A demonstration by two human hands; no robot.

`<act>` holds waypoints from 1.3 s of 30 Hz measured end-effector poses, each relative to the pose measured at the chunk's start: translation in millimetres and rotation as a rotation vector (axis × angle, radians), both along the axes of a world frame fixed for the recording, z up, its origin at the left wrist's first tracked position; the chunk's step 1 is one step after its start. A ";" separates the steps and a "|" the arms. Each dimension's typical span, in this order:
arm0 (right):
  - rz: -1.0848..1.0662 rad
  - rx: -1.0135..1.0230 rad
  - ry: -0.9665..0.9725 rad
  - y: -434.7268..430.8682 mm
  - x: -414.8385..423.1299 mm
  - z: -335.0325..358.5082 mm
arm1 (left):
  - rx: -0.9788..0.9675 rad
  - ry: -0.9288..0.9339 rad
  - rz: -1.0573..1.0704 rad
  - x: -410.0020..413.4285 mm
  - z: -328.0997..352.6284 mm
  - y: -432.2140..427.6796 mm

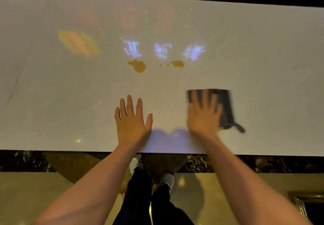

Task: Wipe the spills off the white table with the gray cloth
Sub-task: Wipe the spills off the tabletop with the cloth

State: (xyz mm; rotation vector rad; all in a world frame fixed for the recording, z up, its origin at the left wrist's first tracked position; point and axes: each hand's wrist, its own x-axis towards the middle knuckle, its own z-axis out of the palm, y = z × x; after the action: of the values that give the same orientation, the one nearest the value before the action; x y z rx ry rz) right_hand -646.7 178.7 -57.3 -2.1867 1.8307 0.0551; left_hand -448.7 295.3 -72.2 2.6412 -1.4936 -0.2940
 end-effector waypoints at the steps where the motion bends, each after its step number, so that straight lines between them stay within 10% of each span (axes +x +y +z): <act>1: 0.145 0.006 -0.018 26.0 26.1 -0.5 | 0.003 -0.005 -0.002 0.3 0.3 1.2; 6: 0.561 -0.026 0.001 43.0 27.8 -2.5 | 0.033 -0.029 -0.003 0.3 4.2 1.5; 14: -0.231 -0.031 0.026 -45.5 -82.0 7.8 | 0.008 0.015 0.007 -1.2 0.9 2.7; 22: 0.523 -0.070 -0.066 72.7 47.6 -1.0 | 0.048 0.019 -0.012 1.4 11.9 3.4; 29: -0.021 -0.077 -0.043 34.8 27.8 1.3 | 0.042 0.107 0.021 50.5 38.2 28.3; 39: 0.889 0.113 -0.206 122.8 221.2 3.6 | -0.230 0.125 0.339 122.2 60.9 11.7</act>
State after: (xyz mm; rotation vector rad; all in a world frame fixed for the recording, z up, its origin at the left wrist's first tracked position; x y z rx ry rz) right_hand -425.5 301.5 -53.7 -2.6097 0.6294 0.1051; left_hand -326.5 307.0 -11.3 2.5751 -0.9577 -0.2359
